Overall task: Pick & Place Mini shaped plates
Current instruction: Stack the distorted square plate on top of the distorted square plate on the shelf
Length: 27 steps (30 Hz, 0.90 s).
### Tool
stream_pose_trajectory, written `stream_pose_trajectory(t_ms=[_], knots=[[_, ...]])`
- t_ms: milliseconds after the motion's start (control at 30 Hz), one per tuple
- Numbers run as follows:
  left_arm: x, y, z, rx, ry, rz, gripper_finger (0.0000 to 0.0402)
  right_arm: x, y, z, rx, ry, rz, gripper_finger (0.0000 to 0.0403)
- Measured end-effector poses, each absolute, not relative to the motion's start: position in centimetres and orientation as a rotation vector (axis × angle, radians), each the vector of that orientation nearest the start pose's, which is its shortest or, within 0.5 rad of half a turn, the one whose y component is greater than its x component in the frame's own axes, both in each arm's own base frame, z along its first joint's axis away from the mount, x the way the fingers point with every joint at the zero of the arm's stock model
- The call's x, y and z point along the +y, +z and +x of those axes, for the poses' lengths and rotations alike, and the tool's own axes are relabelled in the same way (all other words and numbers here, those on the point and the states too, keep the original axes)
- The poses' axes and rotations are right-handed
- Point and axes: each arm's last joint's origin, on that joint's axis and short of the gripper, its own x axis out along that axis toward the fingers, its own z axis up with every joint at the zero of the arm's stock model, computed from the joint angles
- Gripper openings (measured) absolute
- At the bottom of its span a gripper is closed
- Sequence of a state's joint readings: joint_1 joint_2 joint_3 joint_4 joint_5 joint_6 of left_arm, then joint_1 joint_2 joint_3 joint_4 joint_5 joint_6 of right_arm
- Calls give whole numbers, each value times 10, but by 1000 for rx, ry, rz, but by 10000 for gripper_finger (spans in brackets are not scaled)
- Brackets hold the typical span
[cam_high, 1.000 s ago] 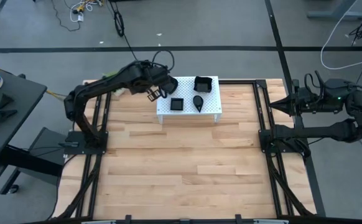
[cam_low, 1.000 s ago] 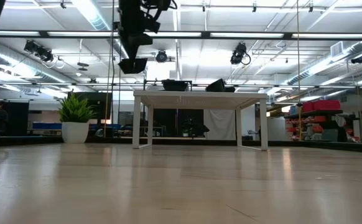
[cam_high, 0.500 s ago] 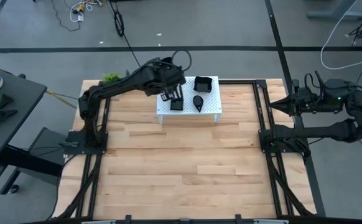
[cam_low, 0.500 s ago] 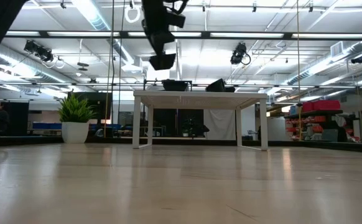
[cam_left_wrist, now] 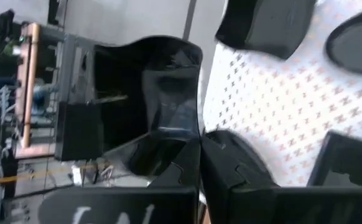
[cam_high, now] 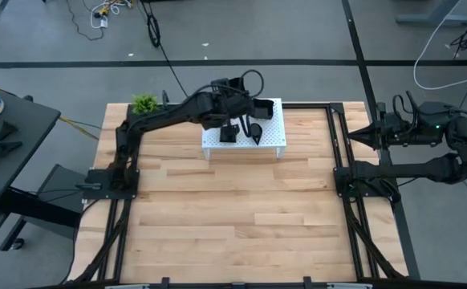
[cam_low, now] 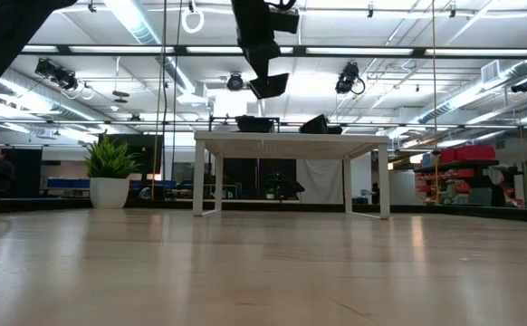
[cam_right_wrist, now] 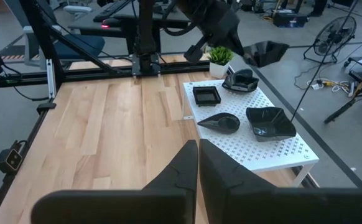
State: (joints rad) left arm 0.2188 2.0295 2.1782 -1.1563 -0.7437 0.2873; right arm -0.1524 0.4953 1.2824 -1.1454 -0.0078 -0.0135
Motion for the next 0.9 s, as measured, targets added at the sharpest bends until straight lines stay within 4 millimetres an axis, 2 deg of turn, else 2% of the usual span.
stream_pose_trajectory(t_ms=[467, 900], knots=[[104, 354, 428, 1040, 577, 578, 8, -1, 411, 9, 358, -141, 16, 20], [107, 344, 445, 986, 567, 614, 8, -1, 411, 9, 359, -141, 15, 20]])
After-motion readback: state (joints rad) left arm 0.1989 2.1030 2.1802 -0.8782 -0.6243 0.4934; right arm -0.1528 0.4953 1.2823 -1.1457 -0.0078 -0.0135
